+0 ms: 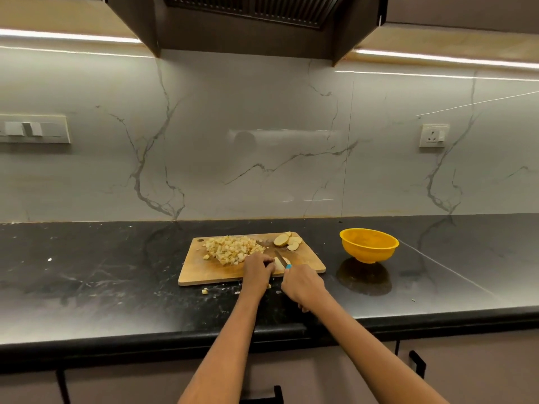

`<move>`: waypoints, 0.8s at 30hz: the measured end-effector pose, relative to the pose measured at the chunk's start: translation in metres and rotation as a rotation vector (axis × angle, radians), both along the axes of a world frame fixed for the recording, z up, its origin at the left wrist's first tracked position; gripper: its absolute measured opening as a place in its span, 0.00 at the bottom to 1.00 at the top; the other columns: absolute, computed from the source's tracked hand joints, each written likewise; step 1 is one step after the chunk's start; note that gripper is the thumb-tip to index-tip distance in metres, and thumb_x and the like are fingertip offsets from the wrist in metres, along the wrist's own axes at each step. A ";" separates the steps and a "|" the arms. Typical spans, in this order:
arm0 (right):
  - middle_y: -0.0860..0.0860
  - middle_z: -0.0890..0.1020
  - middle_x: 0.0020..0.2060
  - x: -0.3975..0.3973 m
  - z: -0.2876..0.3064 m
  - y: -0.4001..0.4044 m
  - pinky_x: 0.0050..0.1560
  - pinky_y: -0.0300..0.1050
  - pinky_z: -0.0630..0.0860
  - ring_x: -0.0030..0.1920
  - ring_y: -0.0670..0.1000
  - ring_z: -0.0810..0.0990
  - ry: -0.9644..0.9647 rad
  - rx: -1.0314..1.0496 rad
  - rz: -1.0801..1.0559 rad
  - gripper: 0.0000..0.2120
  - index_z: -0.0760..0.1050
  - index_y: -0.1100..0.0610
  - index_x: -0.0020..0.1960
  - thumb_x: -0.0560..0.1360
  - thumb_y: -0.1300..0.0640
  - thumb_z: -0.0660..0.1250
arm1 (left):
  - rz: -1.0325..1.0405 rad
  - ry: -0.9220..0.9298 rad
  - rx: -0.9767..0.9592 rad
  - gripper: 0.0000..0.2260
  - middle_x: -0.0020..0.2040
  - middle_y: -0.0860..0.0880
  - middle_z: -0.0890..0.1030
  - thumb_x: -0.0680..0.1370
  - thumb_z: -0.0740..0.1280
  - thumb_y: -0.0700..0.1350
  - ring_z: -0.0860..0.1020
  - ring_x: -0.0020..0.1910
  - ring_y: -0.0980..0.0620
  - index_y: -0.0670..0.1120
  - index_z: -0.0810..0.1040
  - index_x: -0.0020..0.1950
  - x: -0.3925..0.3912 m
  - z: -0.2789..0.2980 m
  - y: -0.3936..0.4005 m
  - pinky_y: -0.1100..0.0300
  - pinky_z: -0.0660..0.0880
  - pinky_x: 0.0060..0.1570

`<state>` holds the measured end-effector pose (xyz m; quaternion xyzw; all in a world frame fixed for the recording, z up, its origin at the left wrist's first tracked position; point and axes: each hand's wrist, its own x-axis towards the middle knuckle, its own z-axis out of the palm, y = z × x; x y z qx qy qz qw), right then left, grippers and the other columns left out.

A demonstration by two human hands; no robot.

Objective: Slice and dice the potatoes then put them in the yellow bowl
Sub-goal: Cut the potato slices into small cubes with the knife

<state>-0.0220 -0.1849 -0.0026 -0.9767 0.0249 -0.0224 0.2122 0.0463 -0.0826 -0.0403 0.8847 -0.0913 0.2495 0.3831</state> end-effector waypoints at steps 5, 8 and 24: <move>0.61 0.81 0.43 -0.004 0.009 0.005 0.32 0.42 0.71 0.43 0.58 0.82 0.105 0.057 -0.016 0.13 0.72 0.66 0.56 0.80 0.60 0.53 | -0.006 0.003 0.003 0.09 0.52 0.44 0.83 0.75 0.68 0.39 0.79 0.54 0.51 0.40 0.82 0.54 0.000 0.000 0.000 0.67 0.67 0.51; 0.58 0.75 0.29 -0.002 0.021 0.013 0.27 0.41 0.71 0.27 0.53 0.75 0.180 0.084 -0.020 0.10 0.70 0.66 0.51 0.80 0.62 0.52 | -0.011 0.007 -0.003 0.08 0.51 0.44 0.83 0.75 0.68 0.38 0.80 0.52 0.51 0.39 0.82 0.53 -0.001 0.002 0.001 0.69 0.67 0.48; 0.57 0.80 0.57 -0.054 0.002 -0.008 0.55 0.47 0.76 0.56 0.56 0.79 -0.009 0.022 -0.103 0.16 0.74 0.62 0.60 0.81 0.53 0.56 | 0.105 0.036 -0.088 0.08 0.53 0.45 0.82 0.75 0.68 0.38 0.78 0.55 0.51 0.41 0.82 0.53 -0.005 0.000 0.000 0.64 0.69 0.56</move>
